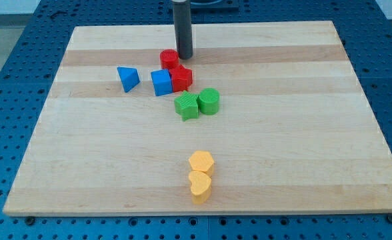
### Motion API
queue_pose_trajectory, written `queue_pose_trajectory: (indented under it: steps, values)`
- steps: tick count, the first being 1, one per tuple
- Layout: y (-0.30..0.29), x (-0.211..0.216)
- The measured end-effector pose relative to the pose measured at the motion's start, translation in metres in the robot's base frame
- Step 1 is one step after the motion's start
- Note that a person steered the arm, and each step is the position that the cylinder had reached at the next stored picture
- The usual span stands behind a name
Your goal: Push the red circle and the blue cube closer to the green star
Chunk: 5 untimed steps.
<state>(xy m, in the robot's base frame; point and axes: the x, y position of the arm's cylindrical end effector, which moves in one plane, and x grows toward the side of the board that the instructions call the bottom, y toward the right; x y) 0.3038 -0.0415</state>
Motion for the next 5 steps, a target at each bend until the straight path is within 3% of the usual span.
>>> queue_pose_trajectory:
  steps: [2, 3, 5]
  values:
    - [0.014, 0.024]
    - [0.001, -0.009]
    - [-0.059, 0.014]
